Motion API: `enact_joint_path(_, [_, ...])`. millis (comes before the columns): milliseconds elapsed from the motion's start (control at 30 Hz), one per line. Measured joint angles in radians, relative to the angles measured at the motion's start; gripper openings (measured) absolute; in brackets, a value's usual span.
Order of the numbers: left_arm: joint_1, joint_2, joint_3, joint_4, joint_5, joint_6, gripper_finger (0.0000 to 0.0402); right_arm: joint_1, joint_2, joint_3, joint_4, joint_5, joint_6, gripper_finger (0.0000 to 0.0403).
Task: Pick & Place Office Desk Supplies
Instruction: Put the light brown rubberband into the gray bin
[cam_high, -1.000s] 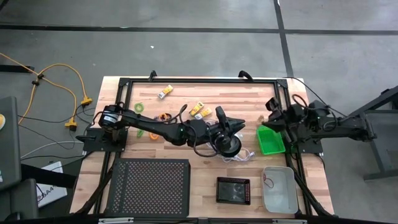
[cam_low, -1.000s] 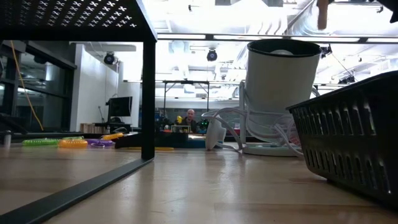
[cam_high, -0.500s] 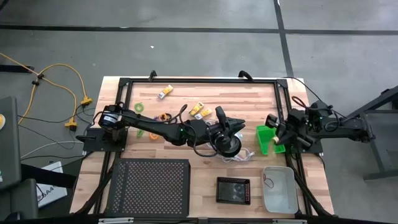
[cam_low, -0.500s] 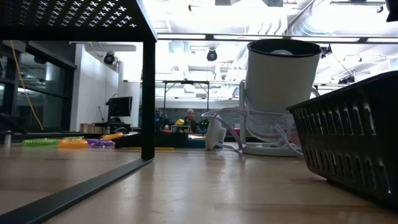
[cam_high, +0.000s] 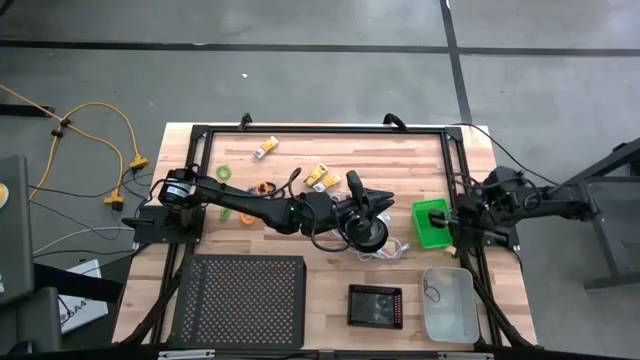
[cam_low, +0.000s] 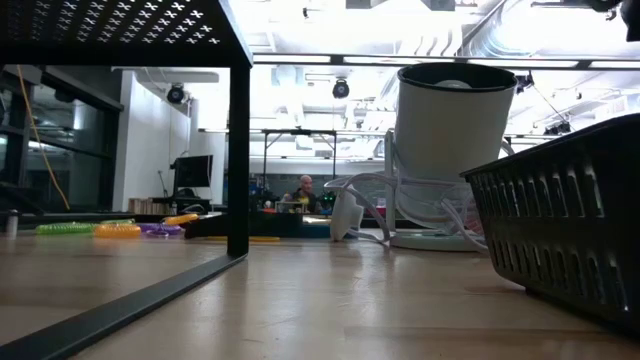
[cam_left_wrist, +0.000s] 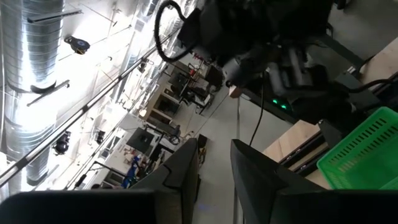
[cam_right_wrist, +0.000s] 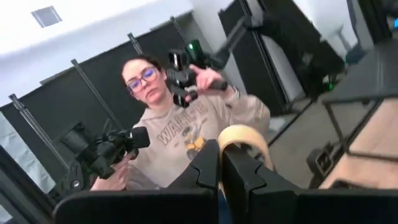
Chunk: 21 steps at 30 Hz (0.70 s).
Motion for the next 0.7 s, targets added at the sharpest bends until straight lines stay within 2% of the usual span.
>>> enact_joint_path(367, [0.0, 0.0, 0.0, 0.0, 0.0, -0.009, 0.0091, 0.236, 0.026, 0.0, -0.237, 0.257, -0.072, 0.0002])
enact_joint_path(700, [0.0, 0.0, 0.0, 0.0, 0.0, -0.01, 0.0091, 0.498, 0.096, 0.0, -0.252, 0.493, 0.061, 0.0002])
